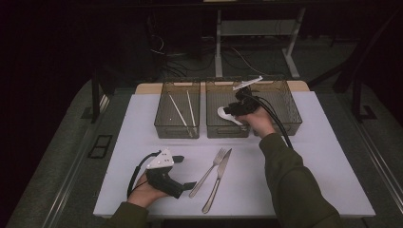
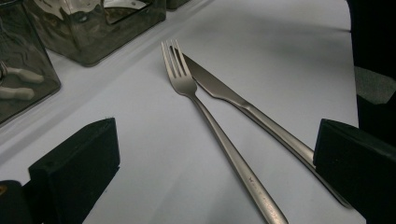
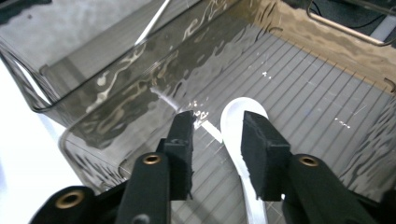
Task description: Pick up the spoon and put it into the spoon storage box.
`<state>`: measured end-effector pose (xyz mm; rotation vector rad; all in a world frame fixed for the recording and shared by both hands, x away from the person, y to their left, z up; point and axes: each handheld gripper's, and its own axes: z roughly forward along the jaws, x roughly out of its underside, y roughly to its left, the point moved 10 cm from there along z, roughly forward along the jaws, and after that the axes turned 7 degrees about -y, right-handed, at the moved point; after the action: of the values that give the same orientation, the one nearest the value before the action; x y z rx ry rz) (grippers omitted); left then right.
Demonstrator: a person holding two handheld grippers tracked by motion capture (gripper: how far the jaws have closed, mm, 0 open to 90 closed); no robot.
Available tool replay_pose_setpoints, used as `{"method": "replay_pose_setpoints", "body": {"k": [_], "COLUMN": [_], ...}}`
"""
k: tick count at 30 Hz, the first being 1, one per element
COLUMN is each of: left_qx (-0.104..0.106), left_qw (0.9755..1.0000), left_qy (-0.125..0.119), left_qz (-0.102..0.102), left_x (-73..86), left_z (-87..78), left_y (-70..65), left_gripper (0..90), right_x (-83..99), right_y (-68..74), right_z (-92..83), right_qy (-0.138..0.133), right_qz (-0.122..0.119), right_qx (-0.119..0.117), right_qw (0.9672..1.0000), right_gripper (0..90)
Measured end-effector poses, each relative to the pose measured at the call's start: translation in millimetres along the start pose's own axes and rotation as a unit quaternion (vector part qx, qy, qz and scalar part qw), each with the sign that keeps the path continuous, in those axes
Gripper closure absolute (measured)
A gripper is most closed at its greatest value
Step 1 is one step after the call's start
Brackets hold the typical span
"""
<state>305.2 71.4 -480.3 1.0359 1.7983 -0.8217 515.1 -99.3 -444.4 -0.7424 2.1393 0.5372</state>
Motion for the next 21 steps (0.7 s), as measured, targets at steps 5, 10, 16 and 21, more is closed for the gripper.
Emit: {"method": "replay_pose_setpoints", "body": {"k": [5, 10, 16, 21], "left_qx": [-0.001, -0.002, -0.003, -0.005], "left_qw": [1.0, 1.0, 1.0, 1.0], "left_qy": [-0.002, 0.0, 0.002, 0.001], "left_qz": [-0.003, -0.001, -0.005, -0.006], "left_x": [-0.1, 0.4, 0.9, 1.1], "left_z": [0.5, 0.6, 1.0, 1.5], "left_y": [-0.3, -0.2, -0.5, -0.3], "left_gripper": [0.0, 0.0, 0.0, 0.0], "right_x": [-6.2, -9.0, -2.0, 8.5], "right_y": [3.9, 8.6, 13.1, 17.7], "right_z": [-13.8, -29.6, -48.3, -63.4], "right_qy": [-0.018, -0.036, -0.048, -0.055], "right_qz": [0.007, 0.017, 0.016, 0.018], "right_qx": [-0.013, -0.025, -0.035, -0.046], "right_qw": [0.9997, 0.9989, 0.9981, 0.9973], "right_gripper": [55.4, 48.1, 43.6, 40.6]}}
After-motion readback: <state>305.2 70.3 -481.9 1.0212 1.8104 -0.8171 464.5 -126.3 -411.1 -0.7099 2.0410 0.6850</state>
